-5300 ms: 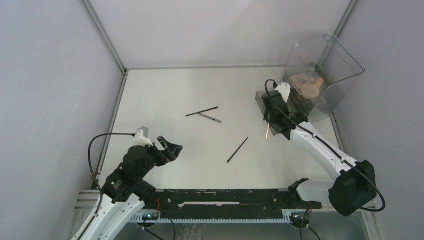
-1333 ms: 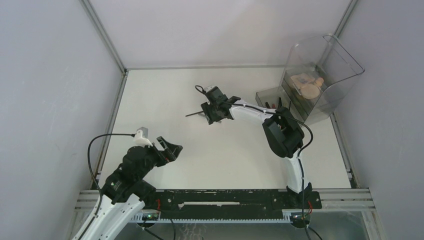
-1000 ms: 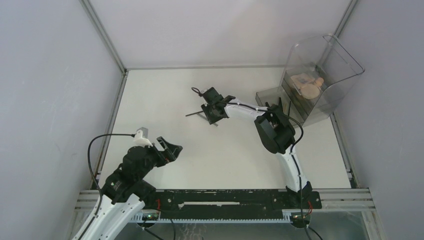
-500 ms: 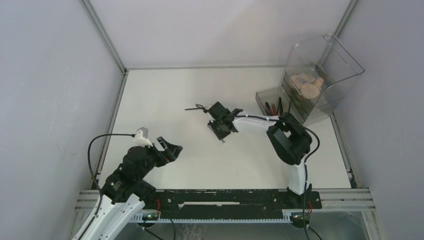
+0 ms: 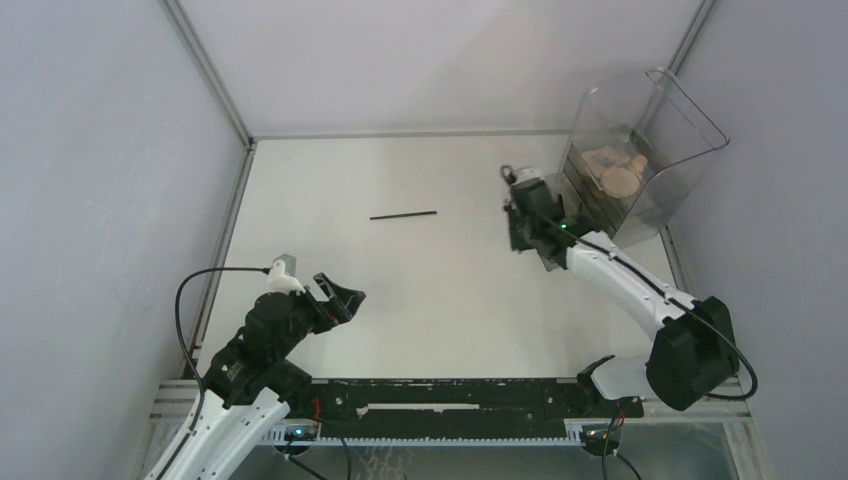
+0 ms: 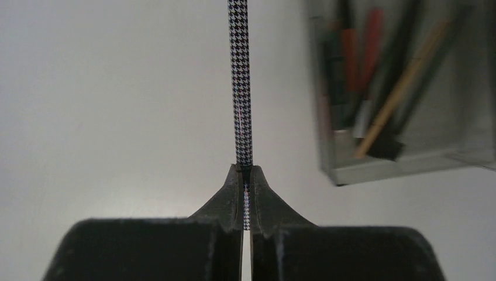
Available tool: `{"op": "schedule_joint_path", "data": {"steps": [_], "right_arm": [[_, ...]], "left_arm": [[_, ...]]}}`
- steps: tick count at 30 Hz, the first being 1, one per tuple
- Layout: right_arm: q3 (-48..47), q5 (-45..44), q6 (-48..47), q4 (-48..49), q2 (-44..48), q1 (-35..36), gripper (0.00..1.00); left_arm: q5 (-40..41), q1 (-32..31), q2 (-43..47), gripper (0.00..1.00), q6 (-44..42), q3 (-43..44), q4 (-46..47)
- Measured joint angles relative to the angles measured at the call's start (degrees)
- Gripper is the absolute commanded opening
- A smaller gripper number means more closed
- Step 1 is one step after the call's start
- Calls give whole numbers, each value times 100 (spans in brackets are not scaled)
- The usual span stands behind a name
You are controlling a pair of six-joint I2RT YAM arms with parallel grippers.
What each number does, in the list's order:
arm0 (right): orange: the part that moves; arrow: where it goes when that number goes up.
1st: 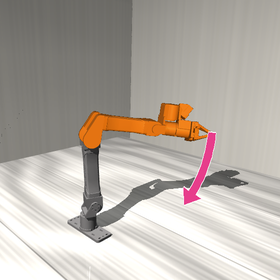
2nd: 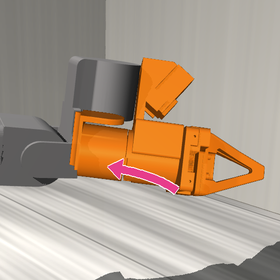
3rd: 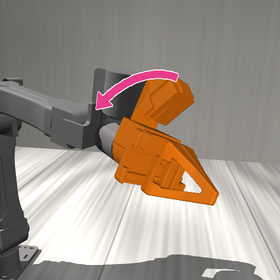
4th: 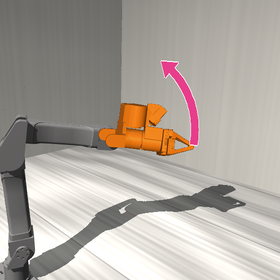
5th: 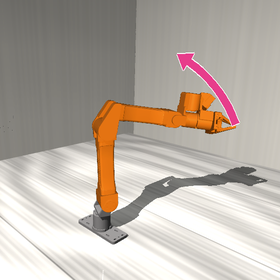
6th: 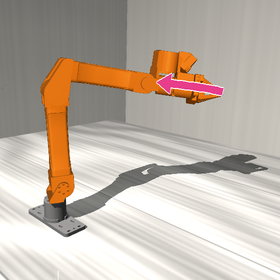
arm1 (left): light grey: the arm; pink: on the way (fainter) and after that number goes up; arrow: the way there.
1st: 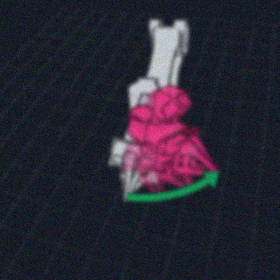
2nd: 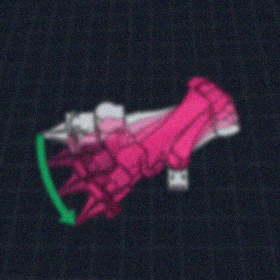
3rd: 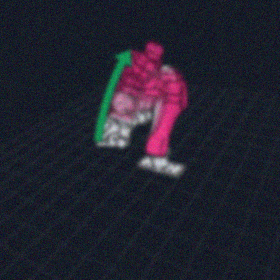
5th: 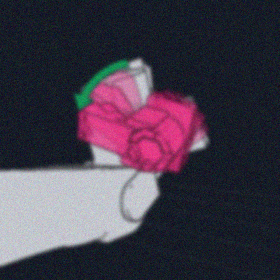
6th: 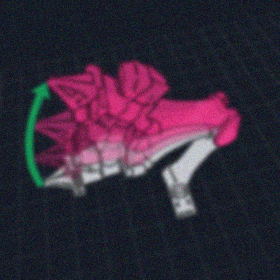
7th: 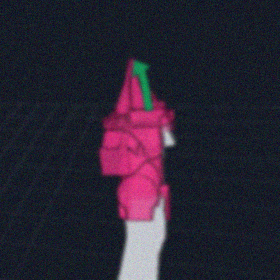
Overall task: Organize the makeup
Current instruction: Place the makeup tool in the drawer, then pick up the makeup brush from the center of the board.
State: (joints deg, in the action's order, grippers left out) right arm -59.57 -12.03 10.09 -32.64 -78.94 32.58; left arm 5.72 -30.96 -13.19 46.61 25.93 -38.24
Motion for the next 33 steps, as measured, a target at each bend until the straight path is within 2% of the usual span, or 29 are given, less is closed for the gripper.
{"op": "schedule_joint_path", "data": {"steps": [4, 5, 6, 7, 8, 11, 14, 18, 24, 28, 33], "right_arm": [[-17, -560, 61, 72, 184, -944, 2], [-39, -662, 61, 63, 118, -1126, 13], [-96, -765, 52, 44, 2, -1296, 35], [-203, -859, 22, 42, -181, -1464, 49], [-304, -916, 24, 74, -378, -1591, 53], [-822, -1045, -59, 50, -1123, -1840, 55], [-1163, -1172, -55, 101, -1615, -1768, 55], [-1158, -1088, 20, 87, -1482, -1252, 54], [-1213, -575, 66, 411, -1486, -20, 54], [-1829, -17, -225, 485, -2157, 553, 56], [-3187, 374, -706, 348, -3567, 820, 62]], "left_arm": [[-31, 0, 0, 100, 2, 0, 26], [-35, 0, 0, 100, 0, 0, 37], [-37, 0, 0, 100, 0, 0, 42], [-37, 0, -2, 100, 0, 0, 42], [-37, 0, -2, 100, 0, 0, 42], [-37, 0, -7, 100, -2, 0, 44], [-37, 0, -26, 100, -2, 0, 44], [-37, 0, -24, 100, 2, 0, 52], [-37, 0, -109, 100, 0, 0, 94], [-39, 0, -151, 100, 0, 0, 101], [-31, 0, -142, 100, -2, 0, 72]]}}
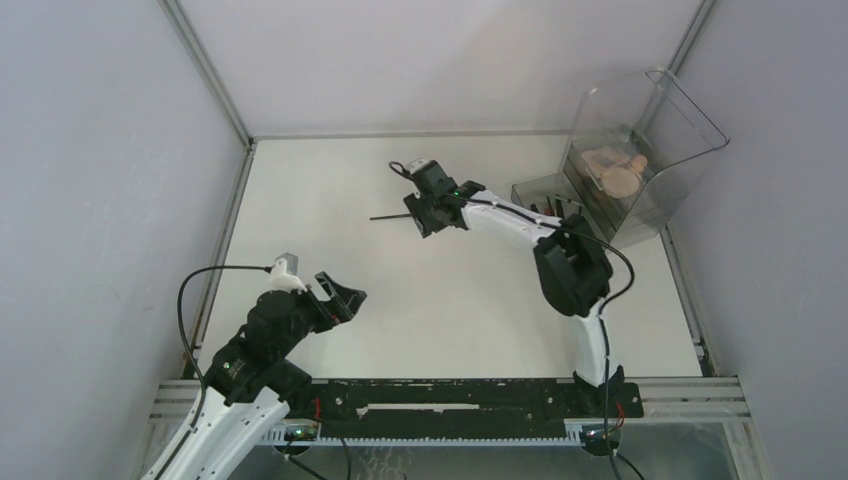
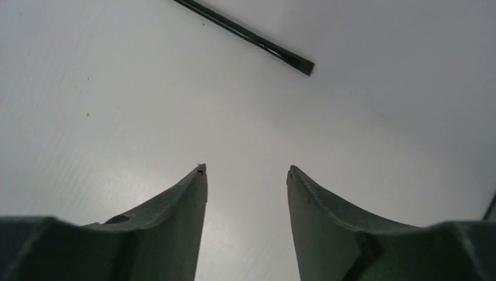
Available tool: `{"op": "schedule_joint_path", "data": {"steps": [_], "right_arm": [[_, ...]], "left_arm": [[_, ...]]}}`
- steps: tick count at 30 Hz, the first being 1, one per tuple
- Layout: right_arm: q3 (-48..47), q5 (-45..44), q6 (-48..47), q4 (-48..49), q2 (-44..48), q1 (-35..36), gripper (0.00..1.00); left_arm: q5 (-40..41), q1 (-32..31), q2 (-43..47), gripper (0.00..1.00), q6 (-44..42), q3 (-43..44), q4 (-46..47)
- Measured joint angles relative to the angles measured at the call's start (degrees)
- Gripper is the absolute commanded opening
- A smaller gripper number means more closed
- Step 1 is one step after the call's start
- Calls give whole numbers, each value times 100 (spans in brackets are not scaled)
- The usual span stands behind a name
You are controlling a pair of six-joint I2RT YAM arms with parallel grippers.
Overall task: Organize the makeup
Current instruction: Pick up the makeup brush from the center of the board.
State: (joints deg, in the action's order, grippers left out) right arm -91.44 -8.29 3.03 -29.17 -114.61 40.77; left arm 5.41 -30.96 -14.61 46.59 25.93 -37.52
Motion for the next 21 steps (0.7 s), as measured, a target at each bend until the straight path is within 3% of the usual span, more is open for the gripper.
{"op": "schedule_joint_path", "data": {"steps": [2, 13, 21], "right_arm": [[-476, 72, -116, -90, -470, 11, 69], [-2444, 431, -557, -461, -1926, 7, 76], [-4752, 1040, -597, -981, -3421, -70, 80]], "left_arm": [[2, 0, 11, 100, 0, 0, -9], [39, 0, -131, 100, -4, 0, -11], [31, 0, -337, 100, -2, 0, 2]]}}
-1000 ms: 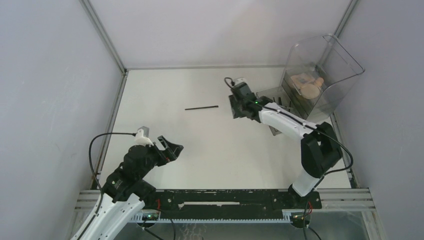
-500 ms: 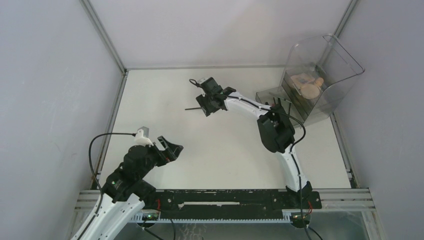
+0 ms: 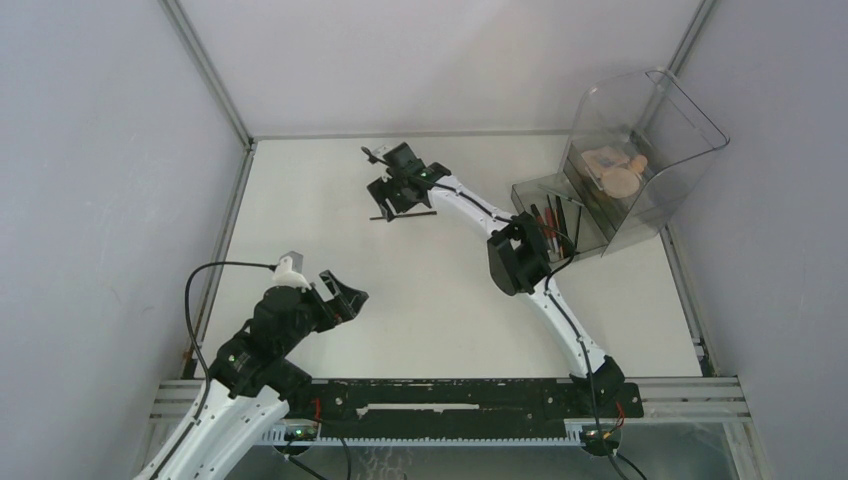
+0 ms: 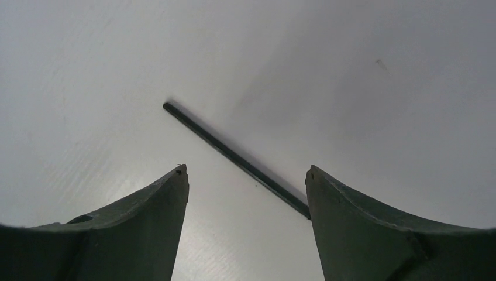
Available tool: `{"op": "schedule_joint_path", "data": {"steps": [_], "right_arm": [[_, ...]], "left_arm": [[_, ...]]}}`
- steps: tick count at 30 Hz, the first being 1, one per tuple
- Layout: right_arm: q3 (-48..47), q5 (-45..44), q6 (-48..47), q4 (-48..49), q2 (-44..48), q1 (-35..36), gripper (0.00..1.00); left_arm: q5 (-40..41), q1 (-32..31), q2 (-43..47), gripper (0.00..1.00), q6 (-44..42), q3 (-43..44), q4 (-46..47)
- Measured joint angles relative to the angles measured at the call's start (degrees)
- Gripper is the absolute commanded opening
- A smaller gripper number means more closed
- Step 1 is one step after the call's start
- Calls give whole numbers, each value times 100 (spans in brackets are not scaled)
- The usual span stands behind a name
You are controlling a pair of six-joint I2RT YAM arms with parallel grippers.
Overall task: Organize the makeup
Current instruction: Pick up the makeup brush from the center of the board.
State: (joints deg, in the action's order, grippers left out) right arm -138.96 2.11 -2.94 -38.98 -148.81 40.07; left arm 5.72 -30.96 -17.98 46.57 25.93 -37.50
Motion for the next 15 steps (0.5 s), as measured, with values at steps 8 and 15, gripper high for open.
{"op": "schedule_joint_path", "data": {"steps": [8, 15], "right_arm": [[385, 492, 42, -44, -55, -22, 73], [1864, 455, 35, 363, 772, 72, 45]], "left_arm": [[17, 0, 2, 100, 0, 0, 4], [13, 0, -11, 100, 2, 0, 31]]}}
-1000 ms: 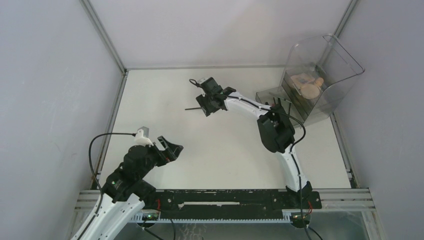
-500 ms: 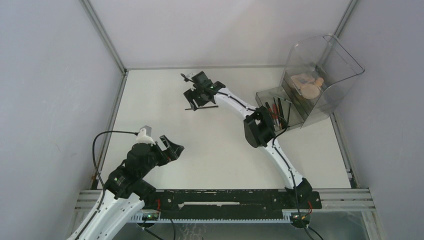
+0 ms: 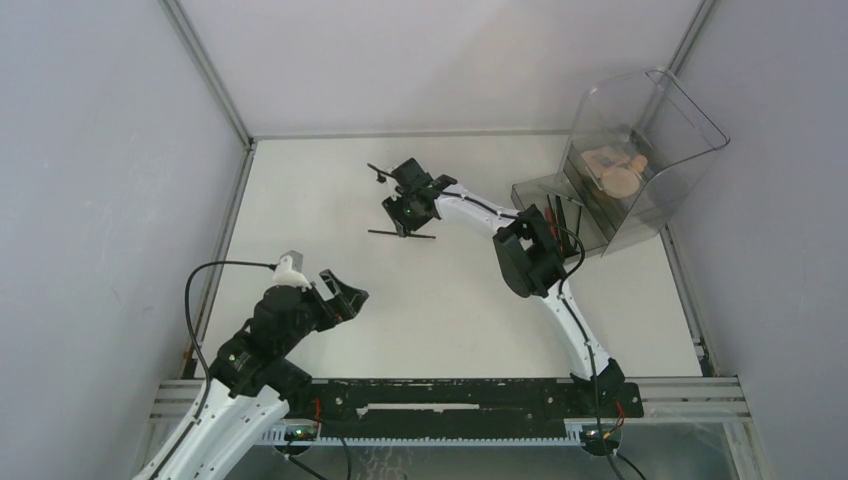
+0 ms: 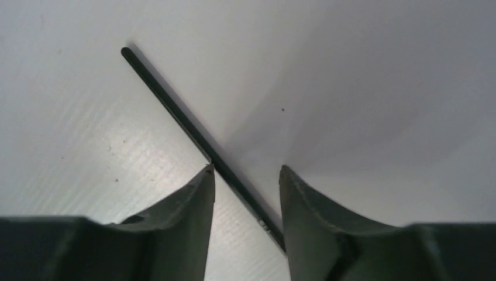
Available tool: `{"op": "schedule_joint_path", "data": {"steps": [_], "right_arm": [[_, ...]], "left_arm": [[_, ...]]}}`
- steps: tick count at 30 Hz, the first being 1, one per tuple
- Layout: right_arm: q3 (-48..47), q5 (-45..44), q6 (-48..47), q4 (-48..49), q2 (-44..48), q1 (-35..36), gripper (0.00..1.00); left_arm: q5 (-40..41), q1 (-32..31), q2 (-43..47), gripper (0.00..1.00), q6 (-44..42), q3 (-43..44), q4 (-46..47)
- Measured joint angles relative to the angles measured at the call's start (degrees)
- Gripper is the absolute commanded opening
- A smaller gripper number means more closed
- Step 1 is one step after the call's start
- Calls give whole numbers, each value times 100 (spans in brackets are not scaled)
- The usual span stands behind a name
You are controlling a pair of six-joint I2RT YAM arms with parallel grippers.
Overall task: Organize the makeup
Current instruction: Pick up the makeup brush from the center of the board, then place the makeup brush in the drawer.
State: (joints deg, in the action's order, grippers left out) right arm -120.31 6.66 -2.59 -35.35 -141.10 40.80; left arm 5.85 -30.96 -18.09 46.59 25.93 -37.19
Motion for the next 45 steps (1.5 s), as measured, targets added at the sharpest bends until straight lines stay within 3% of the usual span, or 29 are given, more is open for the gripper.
{"op": "schedule_joint_path", "data": {"steps": [4, 7, 8, 9, 16, 21, 26, 34, 38, 42, 44, 45], "right_arm": [[448, -199, 28, 129, 251, 87, 32], [966, -503, 55, 302, 535, 243, 13], [1093, -560, 72, 323, 612, 308, 2], [1187, -597, 116, 343, 671, 365, 0], [2848, -522, 531, 868, 1685, 586, 0], [4651, -555, 835, 876, 3093, 579, 0], [5796, -730, 1010, 826, 4750, 446, 0], [6607, -1425, 1213, 776, 6784, -925, 0], [6618, -2052, 1187, 697, 6891, -1685, 0], [6157, -2743, 1078, 380, 6227, -1976, 0], [5740, -2973, 994, 337, 5628, -2094, 9], [5574, -3060, 955, 341, 5370, -2142, 21]], "left_arm": [[-7, 0, -37, 100, 0, 0, 52], [-4, 0, -15, 100, 0, 0, 66], [-4, 0, 2, 100, 0, 0, 63], [-4, 0, 33, 100, 2, 0, 63], [-4, 0, 245, 100, 13, 0, 13], [-11, 0, 310, 100, 11, 0, -52], [-52, 0, 308, 100, 4, 0, -68], [-96, 0, 315, 100, 4, 0, -68], [-151, 0, 315, 100, 4, 0, -68], [-160, 0, 310, 100, 2, 0, -66], [-164, 0, 304, 100, 2, 0, -66], [-164, 0, 302, 100, 0, 0, -66]]}}
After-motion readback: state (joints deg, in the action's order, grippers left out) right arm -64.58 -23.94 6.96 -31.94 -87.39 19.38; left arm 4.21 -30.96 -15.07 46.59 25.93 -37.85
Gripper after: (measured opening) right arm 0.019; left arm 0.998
